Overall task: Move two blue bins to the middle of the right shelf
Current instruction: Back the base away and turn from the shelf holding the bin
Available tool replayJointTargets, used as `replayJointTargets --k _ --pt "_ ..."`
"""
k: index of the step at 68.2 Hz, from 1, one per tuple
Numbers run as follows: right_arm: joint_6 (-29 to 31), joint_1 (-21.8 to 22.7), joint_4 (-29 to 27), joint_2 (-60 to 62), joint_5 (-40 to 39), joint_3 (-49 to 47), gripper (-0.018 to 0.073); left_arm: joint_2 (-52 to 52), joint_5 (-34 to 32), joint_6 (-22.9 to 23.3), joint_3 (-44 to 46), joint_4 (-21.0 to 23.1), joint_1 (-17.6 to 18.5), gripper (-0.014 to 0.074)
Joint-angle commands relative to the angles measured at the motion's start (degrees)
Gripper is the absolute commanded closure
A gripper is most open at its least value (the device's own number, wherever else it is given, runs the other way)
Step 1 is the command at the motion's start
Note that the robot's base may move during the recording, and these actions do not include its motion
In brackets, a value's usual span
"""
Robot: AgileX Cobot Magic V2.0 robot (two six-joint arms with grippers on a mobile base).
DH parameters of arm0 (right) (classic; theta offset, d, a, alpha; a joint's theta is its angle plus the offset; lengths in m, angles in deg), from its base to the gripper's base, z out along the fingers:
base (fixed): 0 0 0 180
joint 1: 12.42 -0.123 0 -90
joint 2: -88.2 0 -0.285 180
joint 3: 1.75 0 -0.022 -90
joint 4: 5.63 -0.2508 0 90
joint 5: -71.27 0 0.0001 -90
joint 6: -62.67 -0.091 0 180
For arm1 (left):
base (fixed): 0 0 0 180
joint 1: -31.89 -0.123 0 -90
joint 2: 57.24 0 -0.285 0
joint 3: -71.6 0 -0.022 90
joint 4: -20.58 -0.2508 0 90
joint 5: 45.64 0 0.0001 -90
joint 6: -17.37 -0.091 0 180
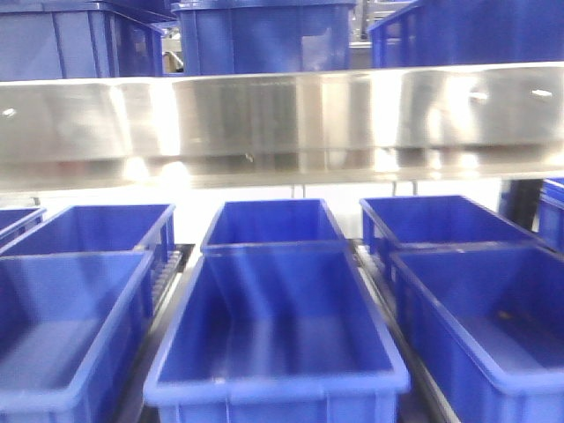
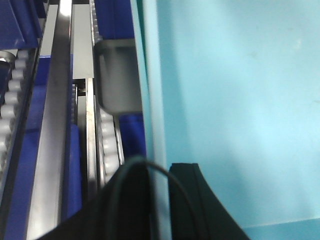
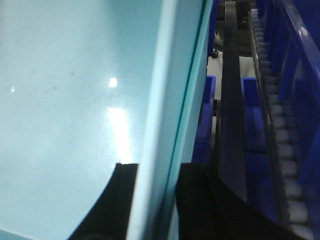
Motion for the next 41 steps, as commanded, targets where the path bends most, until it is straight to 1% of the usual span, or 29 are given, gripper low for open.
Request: replayJointTargets --k 1,41 --pt "0.51 0.09 0.43 1.12 -5.92 -1.16 0.0713 1.59 -4.21 -0.20 1.00 0.78 0.27 0.0707" --pt "0.51 0.09 0.43 1.12 -5.92 -1.16 0.0713 1.59 -4.21 -0.20 1.00 0.78 0.27 0.0707"
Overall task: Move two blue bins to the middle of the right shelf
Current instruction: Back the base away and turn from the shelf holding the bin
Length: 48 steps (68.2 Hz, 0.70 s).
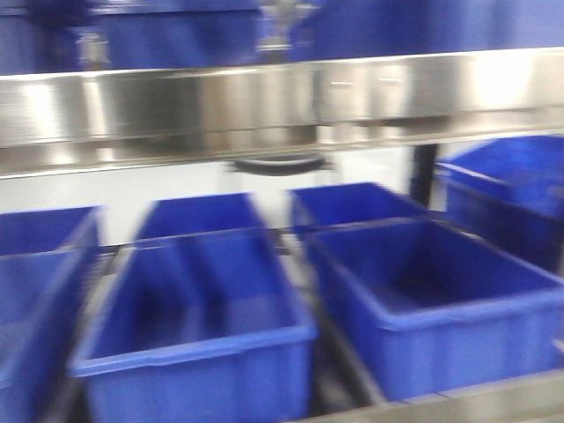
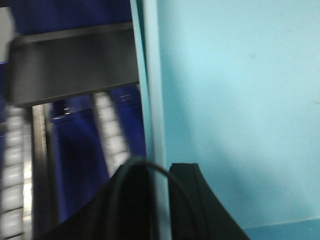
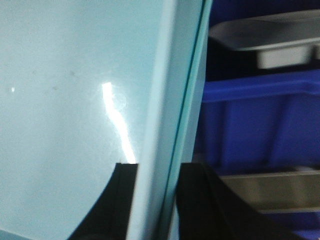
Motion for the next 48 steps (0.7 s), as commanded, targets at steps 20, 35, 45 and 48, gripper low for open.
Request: replayJointTargets --k 20,35,45,48 --pt "0.51 0.09 0.66 1.12 -5.54 -1.16 0.0713 1.09 -4.22 -0.31 1.00 1.23 0.27 0.0707" --pt "0.51 0.09 0.66 1.12 -5.54 -1.16 0.0713 1.09 -4.22 -0.31 1.00 1.23 0.27 0.0707" --pt "0.51 0.09 0.66 1.12 -5.54 -1.16 0.0713 1.09 -4.22 -0.31 1.00 1.23 0.27 0.0707" --pt "0.51 0.09 0.66 1.12 -5.54 -1.16 0.0713 1.09 -4.22 -0.31 1.00 1.23 0.27 0.0707"
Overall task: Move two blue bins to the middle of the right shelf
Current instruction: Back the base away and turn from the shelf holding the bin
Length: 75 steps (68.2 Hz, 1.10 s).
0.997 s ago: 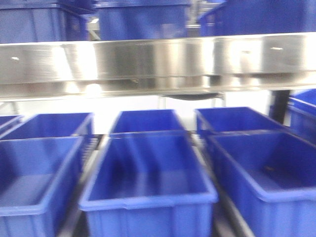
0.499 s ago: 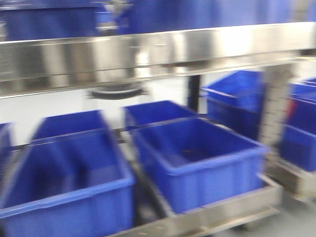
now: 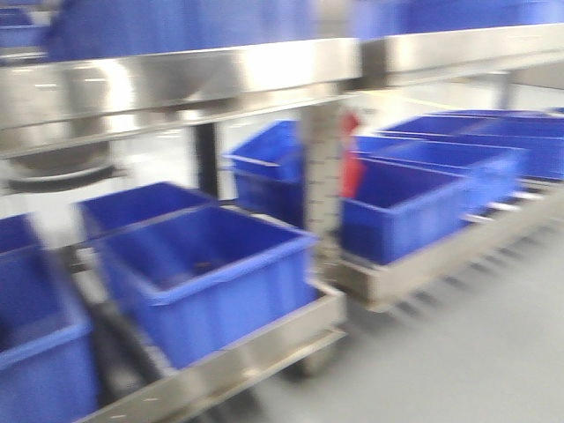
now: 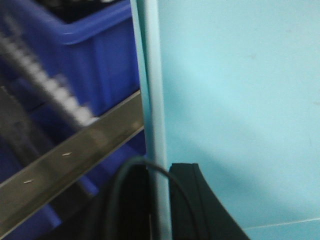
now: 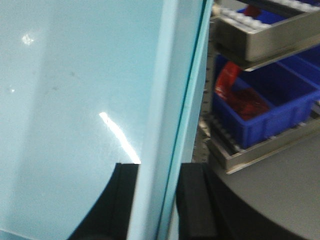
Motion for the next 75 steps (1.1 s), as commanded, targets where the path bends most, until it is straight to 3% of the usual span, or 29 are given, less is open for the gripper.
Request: replayJointTargets --k 1,75 --pt "0.51 0.09 0.56 1.12 -5.76 -1.16 0.0713 1.20 -3.97 -0.31 1.00 1.10 0.27 0.0707" --pt "0.51 0.09 0.56 1.12 -5.76 -1.16 0.0713 1.20 -3.97 -0.31 1.00 1.10 0.27 0.0707"
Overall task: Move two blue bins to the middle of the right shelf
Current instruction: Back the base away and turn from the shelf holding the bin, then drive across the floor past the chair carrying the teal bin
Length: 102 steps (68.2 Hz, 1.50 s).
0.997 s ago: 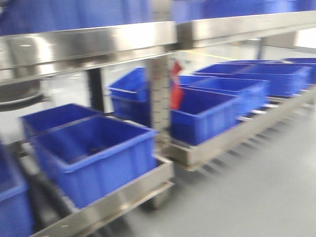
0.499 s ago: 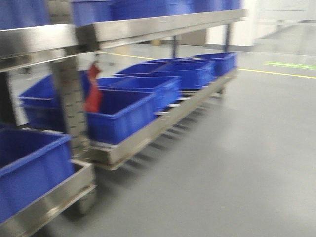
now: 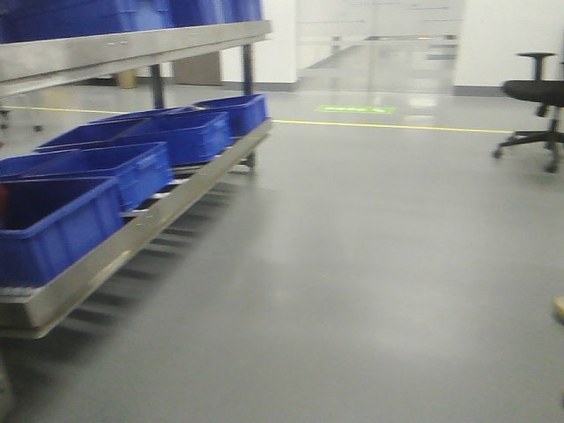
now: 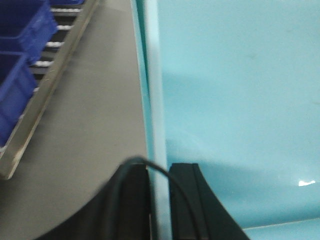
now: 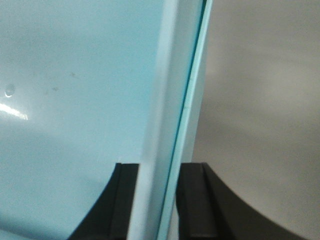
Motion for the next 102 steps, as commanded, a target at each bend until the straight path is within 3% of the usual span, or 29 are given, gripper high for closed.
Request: replayJointTargets --k 1,102 --pt "0.51 0.09 0.56 1.12 -5.76 -1.16 0.0713 1.20 -3.96 -0.31 1.00 1.10 0.27 0.0707" --pt "0.51 0.09 0.56 1.12 -5.76 -1.16 0.0713 1.20 -3.96 -0.31 1.00 1.10 0.27 0.0707"
